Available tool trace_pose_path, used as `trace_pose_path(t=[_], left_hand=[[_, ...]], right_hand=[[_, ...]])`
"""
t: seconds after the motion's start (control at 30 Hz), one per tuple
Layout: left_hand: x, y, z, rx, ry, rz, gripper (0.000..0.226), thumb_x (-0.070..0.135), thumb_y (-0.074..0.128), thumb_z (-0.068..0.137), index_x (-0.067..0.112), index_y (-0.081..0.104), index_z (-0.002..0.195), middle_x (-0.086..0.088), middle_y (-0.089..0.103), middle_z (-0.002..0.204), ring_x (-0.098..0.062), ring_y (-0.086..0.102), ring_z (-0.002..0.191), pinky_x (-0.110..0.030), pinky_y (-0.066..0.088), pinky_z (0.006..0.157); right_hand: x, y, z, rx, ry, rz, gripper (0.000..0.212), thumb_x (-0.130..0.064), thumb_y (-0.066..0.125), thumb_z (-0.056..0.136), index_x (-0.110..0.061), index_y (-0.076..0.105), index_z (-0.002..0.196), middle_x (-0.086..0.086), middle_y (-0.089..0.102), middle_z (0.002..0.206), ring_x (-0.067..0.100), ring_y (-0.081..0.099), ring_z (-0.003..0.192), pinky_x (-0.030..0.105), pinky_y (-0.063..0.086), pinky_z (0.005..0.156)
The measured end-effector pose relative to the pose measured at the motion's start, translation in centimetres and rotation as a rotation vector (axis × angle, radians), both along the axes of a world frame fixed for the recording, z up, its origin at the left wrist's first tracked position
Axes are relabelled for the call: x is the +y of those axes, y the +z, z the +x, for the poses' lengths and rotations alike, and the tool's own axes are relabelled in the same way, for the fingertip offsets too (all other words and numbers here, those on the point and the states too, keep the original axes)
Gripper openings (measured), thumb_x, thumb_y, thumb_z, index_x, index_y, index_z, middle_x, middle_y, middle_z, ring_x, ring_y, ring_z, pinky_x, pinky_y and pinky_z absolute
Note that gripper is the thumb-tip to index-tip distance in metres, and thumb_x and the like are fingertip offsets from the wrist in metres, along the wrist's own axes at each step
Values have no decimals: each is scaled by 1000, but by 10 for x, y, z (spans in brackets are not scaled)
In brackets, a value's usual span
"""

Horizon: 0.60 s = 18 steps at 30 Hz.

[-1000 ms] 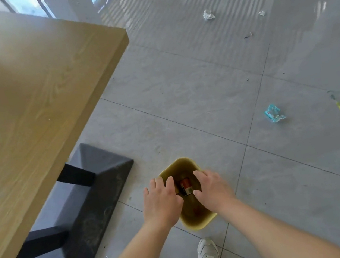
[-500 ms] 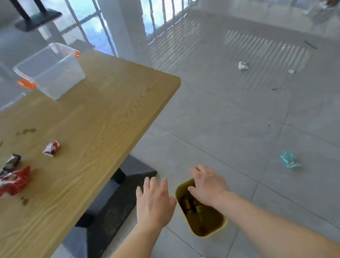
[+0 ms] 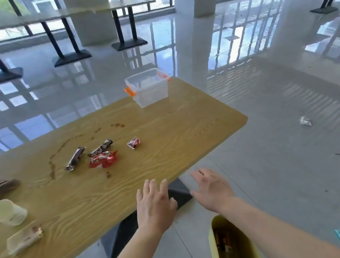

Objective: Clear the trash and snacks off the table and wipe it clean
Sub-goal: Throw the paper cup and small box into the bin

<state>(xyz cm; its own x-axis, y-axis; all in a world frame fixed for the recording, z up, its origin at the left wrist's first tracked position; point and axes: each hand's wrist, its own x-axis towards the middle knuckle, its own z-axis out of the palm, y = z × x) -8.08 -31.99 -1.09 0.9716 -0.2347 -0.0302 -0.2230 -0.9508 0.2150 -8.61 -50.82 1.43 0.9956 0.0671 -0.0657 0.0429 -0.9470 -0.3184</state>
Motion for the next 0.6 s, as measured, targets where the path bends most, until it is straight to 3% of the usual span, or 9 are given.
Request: trace_pose_path(t=[0.3, 0.6], left_hand=[[130, 26, 13, -8, 215, -2, 64, 39, 47, 90, 23, 29, 150, -12, 31, 156, -32, 18, 148, -53, 22, 118], [265, 18, 14, 8, 427, 12, 64, 38, 45, 88, 23, 31, 149, -10, 36, 153, -29, 23, 146, -51, 26, 116]], right_hand=[[137, 27, 57, -5, 198, 12, 60, -40, 60, 92, -22, 40, 145, 2, 48, 139, 24, 43, 127, 38, 41, 105], [263, 19, 84, 58, 361, 22, 59, -39, 60, 93, -21, 39, 146, 2, 47, 140, 22, 45, 124, 36, 43, 102]])
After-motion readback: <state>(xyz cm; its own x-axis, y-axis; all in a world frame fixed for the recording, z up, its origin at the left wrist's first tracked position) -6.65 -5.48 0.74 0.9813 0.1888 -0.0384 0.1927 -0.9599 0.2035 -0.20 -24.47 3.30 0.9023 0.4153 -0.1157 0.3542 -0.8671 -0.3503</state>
